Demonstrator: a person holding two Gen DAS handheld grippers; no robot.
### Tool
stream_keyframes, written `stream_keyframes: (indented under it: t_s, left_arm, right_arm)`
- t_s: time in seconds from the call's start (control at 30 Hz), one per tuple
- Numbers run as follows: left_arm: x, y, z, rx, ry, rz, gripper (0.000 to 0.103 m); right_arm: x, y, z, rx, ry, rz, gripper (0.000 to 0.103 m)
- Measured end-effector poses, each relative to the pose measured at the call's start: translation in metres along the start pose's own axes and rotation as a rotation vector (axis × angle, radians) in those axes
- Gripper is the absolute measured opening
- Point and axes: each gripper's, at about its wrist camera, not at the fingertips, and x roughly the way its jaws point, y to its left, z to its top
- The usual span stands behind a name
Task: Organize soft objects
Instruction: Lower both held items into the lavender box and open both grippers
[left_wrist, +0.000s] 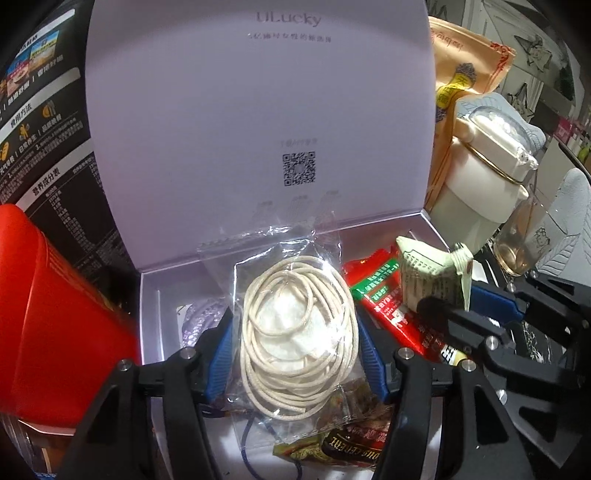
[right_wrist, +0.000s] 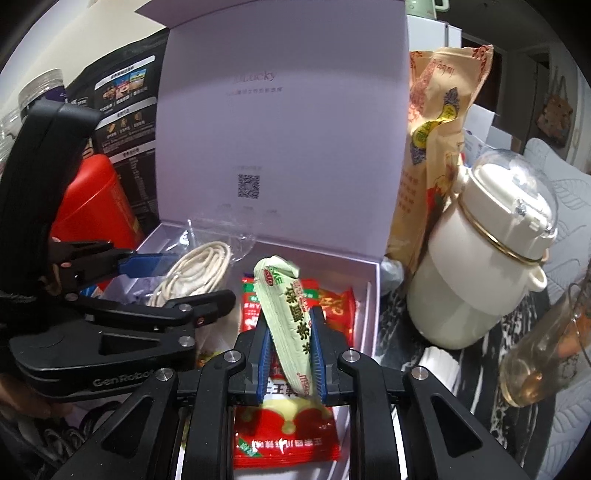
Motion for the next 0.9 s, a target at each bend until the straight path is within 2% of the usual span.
stream_keyframes:
  t_s: [0.1,0.3,0.57,0.6,0.63,0.67,0.7,0.9]
  left_arm:
    - [0.006,0.002,0.000,-0.004,0.025,0.027,0.070]
    - [0.015,0.002,0.006,-0.035,0.057,0.030,0.070]
    - [0.006,-0.009,0.007,-0.003,0.031,0.065,0.070]
    - [0.005,-0.009,0.007,-0.002,0.029,0.066,0.073]
    - [0.003,-0.010,0.007,0.001,0.030,0.067,0.076]
    - [0.000,-0.011,0.006,0.004,0.029,0.071,0.082]
    - [-0.003,-0.012,0.007,0.006,0.020,0.081,0.083]
    - [-0.020,-0.021,0.007,0.007,-0.014,0.115,0.083]
  right_arm:
    - [0.004,0.002,-0.002,-0.008,0.013,-0.002,0.020]
    - [0.003,0.003,-0.001,-0.010,0.015,-0.001,0.020]
    - [0.000,0.004,-0.001,-0.003,0.012,-0.012,0.020]
    - [-0.002,0.004,-0.001,0.000,0.010,-0.016,0.023]
    - [-0.005,0.002,-0.001,0.002,0.007,-0.021,0.032]
    - [-0.007,0.001,-0.001,0.002,0.005,-0.027,0.035]
    - [-0.010,0.000,-0.002,0.001,0.002,-0.034,0.037]
    - [-0.024,-0.003,0.000,0.000,-0.008,-0.066,0.037]
